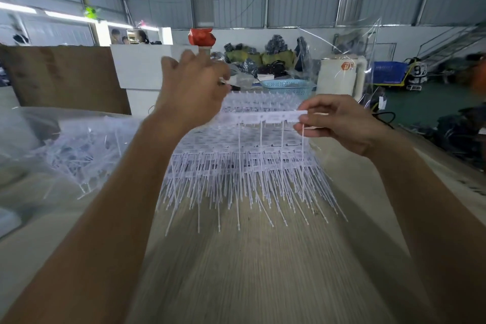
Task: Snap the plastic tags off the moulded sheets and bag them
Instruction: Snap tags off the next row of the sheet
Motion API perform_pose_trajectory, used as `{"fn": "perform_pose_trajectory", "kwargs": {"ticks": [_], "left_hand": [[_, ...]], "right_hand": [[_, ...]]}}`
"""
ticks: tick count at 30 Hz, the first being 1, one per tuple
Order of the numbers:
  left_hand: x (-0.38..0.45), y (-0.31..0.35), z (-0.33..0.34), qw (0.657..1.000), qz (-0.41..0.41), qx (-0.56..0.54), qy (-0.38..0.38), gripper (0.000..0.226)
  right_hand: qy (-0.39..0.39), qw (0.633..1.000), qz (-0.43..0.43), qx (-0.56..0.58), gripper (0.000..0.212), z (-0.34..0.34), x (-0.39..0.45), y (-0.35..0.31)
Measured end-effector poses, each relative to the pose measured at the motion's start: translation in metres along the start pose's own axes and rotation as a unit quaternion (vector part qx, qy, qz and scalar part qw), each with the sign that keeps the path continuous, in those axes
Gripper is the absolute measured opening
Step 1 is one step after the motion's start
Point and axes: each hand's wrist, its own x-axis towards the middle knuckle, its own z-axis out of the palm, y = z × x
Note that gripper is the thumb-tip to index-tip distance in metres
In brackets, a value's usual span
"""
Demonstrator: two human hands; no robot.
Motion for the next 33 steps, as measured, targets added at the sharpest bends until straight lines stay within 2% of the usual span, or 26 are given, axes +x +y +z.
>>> {"fn": "perform_pose_trajectory", "kwargs": {"ticks": [3, 6, 8, 15, 18, 22, 25, 30, 33], "left_hand": [[-0.008, 0.023, 0.013, 0.979, 0.037, -0.179, -0.092, 0.029], [-0.012, 0.045, 0.026, 0.945, 0.047, -0.263, -0.19, 0.031], [-0.012, 0.049, 0.033, 0.929, 0.02, -0.301, -0.214, 0.031], [-0.011, 0.059, 0.04, 0.927, -0.037, -0.349, -0.129, 0.021], [-0.01, 0.069, 0.04, 0.922, -0.043, -0.375, -0.086, 0.017], [-0.011, 0.075, 0.039, 0.925, -0.001, -0.371, -0.079, 0.015], [-0.013, 0.081, 0.039, 0.934, 0.022, -0.346, -0.082, 0.017], [-0.012, 0.085, 0.039, 0.945, -0.016, -0.32, -0.06, 0.024], [-0.011, 0.086, 0.039, 0.96, -0.034, -0.276, -0.043, 0.025]], "right_hand": [[-0.031, 0.999, -0.026, -0.032, 0.015, 0.014, 0.003, -0.008], [-0.046, 0.994, -0.038, -0.09, 0.014, 0.026, 0.005, -0.011], [-0.039, 0.991, -0.04, -0.122, 0.015, 0.032, 0.005, -0.011], [0.022, 0.995, -0.058, -0.072, 0.012, 0.022, 0.002, -0.016], [0.023, 0.996, -0.045, -0.076, 0.01, 0.012, 0.0, -0.019], [-0.037, 0.983, -0.013, -0.178, 0.008, -0.006, -0.007, -0.026], [-0.054, 0.97, -0.008, -0.239, 0.009, -0.01, -0.009, -0.033], [-0.051, 0.964, -0.019, -0.261, 0.011, 0.001, -0.008, -0.039], [-0.036, 0.933, -0.058, -0.353, 0.01, 0.017, -0.004, -0.039]]}}
